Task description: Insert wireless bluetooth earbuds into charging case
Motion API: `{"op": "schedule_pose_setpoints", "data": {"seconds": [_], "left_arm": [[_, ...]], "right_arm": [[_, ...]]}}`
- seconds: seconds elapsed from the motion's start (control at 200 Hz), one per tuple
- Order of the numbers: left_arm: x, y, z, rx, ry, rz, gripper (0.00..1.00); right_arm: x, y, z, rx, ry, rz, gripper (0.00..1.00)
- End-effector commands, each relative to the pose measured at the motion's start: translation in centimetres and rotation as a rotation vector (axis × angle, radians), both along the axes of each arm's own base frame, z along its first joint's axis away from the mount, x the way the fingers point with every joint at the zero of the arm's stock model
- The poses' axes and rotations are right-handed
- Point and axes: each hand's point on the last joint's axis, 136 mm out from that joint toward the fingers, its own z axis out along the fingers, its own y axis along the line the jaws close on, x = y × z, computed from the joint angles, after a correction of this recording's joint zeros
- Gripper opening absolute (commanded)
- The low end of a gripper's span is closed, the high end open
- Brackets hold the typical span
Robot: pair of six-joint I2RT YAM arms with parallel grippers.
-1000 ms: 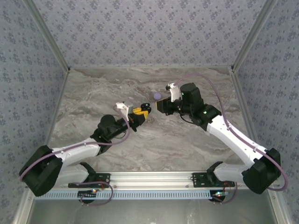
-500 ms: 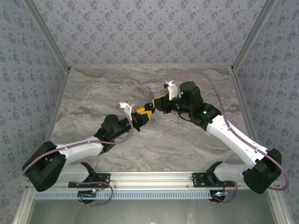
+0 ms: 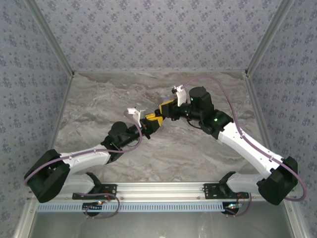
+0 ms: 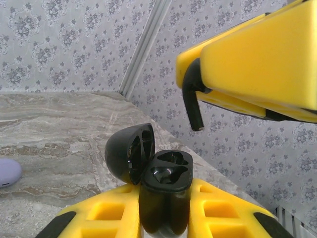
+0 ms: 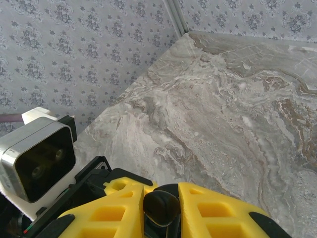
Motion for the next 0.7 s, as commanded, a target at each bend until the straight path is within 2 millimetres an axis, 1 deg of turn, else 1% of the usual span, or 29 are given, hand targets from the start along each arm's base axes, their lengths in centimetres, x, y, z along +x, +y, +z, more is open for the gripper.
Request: {"op": "schedule_pose_setpoints", "data": {"seconds": [0.0,0.36,0.695], "left_arm": [[0.1,-0.2,3.4,-0.083,-0.055,0.001,0.21],[0.0,0.0,4.1,-0.113,-0.061,0.004,0.21],[0.1,0.2,4.4,-0.126,-0.059,0.017,0.21]], "right_arm": [[0.1,0.5,0.4,0.007,-0.023,0.010,0.23],[-0.1,0.9,-0.3,-0.001,-0.007,0.023,0.23],[-0.2,0.9,-1.2,-0.013,0.009,0.021,0.23]]}}
